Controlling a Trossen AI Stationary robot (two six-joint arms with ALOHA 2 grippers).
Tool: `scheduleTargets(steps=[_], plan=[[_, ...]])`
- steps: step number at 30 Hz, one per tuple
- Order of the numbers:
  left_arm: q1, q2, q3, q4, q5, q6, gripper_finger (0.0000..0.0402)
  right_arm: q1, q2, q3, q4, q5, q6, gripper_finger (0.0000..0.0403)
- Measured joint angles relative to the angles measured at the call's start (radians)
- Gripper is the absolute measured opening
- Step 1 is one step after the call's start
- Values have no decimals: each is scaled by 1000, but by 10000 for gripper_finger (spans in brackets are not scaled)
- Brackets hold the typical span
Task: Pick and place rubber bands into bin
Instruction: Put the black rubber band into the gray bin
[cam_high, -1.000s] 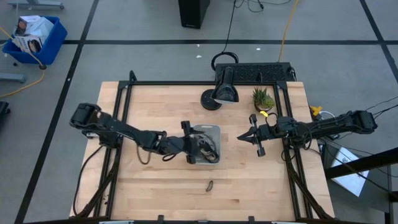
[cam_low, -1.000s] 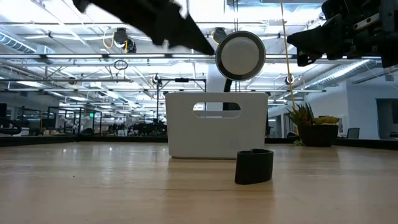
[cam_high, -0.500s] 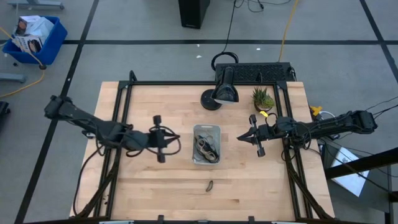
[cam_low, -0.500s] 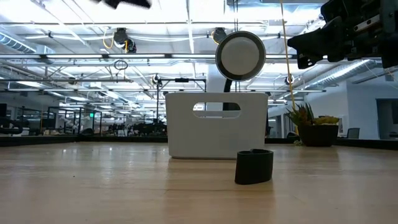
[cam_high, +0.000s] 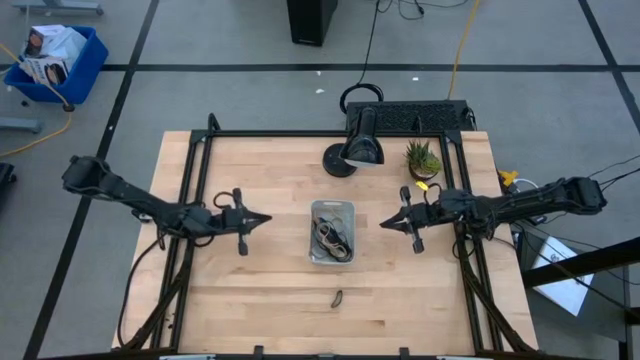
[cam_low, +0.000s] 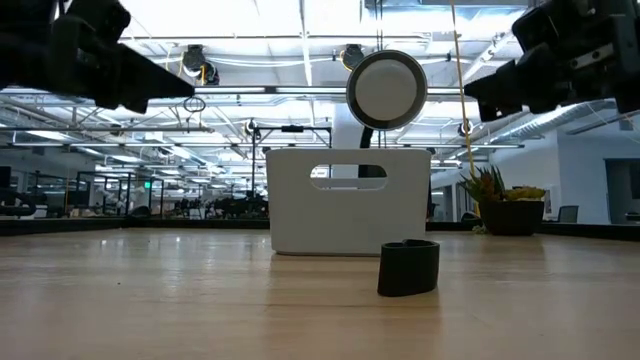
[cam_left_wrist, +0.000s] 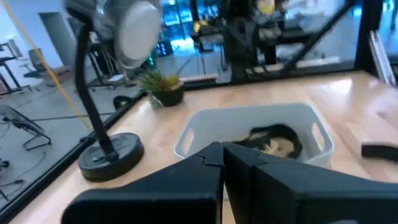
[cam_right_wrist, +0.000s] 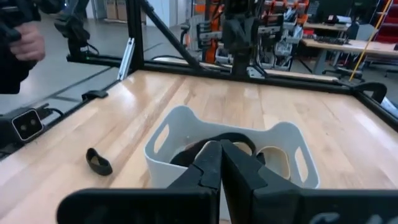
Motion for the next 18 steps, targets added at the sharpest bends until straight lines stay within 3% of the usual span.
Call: scheduleTargets(steps=[8,13,18], plan=[[-10,-37,-77,33,-20,-25,3,0,69,0,23,0,-37,4],[5,-36,-82,61,-45,64,12,9,126,0,63,-2,8,4],[26,-36,-81,153,-57,86,19,157,205,8,191,63,-56,4]])
